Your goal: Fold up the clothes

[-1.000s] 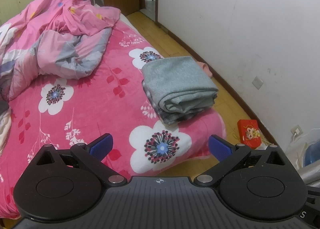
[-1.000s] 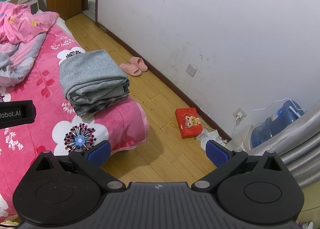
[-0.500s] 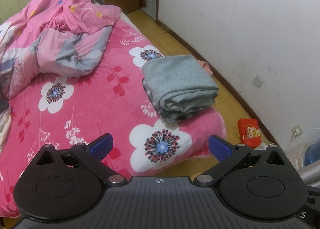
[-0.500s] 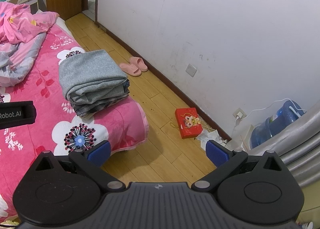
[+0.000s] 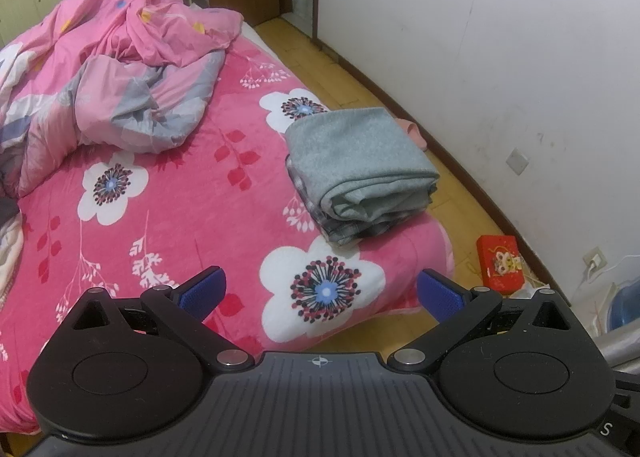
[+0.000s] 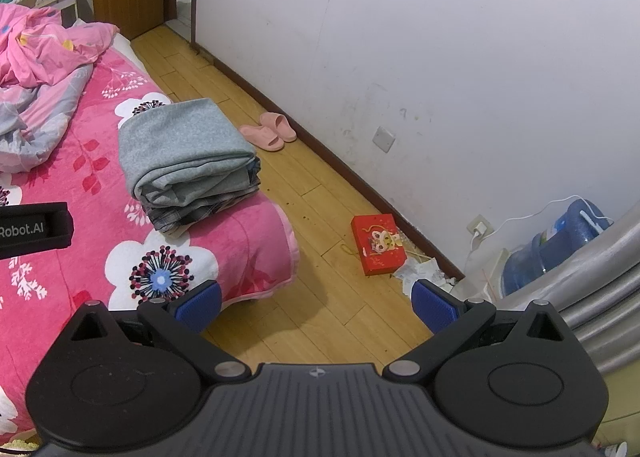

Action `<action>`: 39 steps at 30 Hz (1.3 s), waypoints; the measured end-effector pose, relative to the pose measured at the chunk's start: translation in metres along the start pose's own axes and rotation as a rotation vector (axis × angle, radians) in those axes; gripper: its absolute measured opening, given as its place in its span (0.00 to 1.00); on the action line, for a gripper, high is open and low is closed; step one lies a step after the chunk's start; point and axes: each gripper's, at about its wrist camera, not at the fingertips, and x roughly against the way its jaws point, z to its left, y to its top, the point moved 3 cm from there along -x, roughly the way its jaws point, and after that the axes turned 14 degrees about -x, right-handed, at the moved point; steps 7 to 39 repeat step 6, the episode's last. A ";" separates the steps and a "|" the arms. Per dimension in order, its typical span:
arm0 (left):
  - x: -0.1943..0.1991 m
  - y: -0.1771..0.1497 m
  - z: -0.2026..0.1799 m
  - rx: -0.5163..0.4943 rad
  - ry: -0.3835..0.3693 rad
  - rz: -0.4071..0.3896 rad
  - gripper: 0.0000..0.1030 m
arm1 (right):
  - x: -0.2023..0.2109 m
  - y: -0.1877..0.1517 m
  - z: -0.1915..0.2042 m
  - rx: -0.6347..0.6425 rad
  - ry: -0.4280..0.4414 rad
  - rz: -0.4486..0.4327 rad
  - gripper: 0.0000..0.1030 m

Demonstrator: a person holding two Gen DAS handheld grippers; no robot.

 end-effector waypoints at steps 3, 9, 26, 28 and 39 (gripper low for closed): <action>0.000 0.000 -0.001 0.004 0.003 0.001 1.00 | 0.000 0.000 0.000 -0.003 -0.002 0.000 1.00; 0.001 -0.001 -0.001 0.004 0.004 0.001 1.00 | 0.000 -0.001 0.001 -0.003 -0.001 0.000 1.00; 0.001 -0.001 -0.001 0.004 0.004 0.001 1.00 | 0.000 -0.001 0.001 -0.003 -0.001 0.000 1.00; 0.001 -0.001 -0.001 0.004 0.004 0.001 1.00 | 0.000 -0.001 0.001 -0.003 -0.001 0.000 1.00; 0.001 -0.001 -0.001 0.004 0.004 0.001 1.00 | 0.000 -0.001 0.001 -0.003 -0.001 0.000 1.00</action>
